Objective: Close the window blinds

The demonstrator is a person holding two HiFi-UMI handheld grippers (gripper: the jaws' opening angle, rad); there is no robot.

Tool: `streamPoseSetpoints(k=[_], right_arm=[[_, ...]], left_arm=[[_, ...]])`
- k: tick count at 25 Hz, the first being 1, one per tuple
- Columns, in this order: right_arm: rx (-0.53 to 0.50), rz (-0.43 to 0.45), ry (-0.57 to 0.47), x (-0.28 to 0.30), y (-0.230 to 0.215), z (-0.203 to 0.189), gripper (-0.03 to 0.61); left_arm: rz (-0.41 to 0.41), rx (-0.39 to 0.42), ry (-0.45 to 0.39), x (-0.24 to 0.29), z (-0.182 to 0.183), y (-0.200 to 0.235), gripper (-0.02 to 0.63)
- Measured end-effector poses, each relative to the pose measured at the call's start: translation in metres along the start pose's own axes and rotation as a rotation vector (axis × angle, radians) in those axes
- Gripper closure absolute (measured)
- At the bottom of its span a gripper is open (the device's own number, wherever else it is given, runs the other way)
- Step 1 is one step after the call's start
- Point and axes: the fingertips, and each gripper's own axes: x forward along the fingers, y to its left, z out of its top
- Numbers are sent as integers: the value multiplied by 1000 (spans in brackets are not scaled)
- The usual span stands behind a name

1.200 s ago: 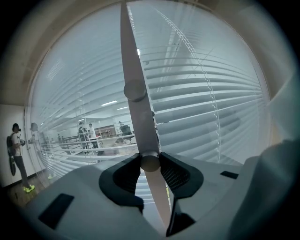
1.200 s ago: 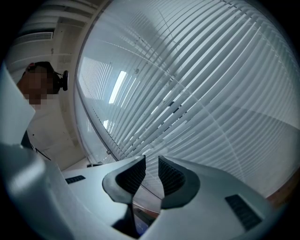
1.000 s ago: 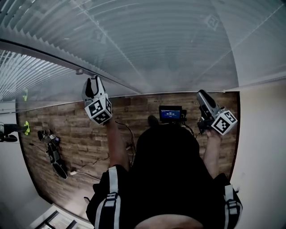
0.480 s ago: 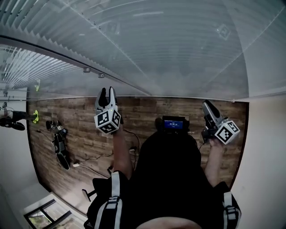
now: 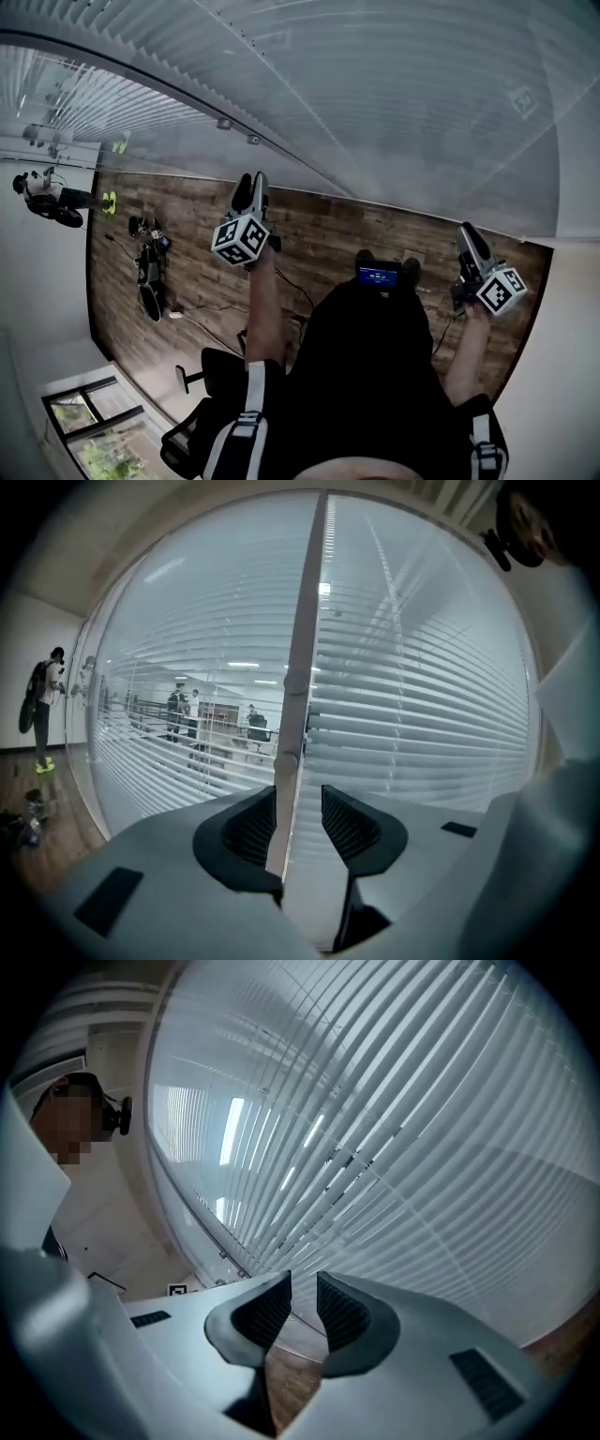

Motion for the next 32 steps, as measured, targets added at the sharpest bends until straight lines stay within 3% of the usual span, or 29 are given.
streamPoseSetpoints(k=[3, 6, 12, 14, 18, 24, 26, 32], right_arm=[[-31, -16, -31, -10, 16, -1, 488], [-37, -48, -77, -21, 24, -3, 488], [-19, -135, -124, -42, -7, -49, 488], [-29, -156, -140, -42, 8, -42, 488], [-52, -177, -157, -37, 33, -32, 488], [-70, -206, -148, -29, 65, -25, 488], [-73, -217, -142, -26, 69, -32, 488], [-96, -265, -99, -32, 84, -37, 488]], left_arm=[[-30, -26, -31, 20, 15, 6, 462], [-11, 3, -38, 45, 18, 11, 423], [12, 108, -28, 74, -26, 19, 417], [-8, 156, -27, 74, -16, 16, 476], [8, 274, -14, 75, -5, 10, 477], [1, 378, -21, 81, 8, 1, 476], [-28, 357, -39, 80, 5, 0, 476], [-76, 157, -129, 50, -6, 14, 476]])
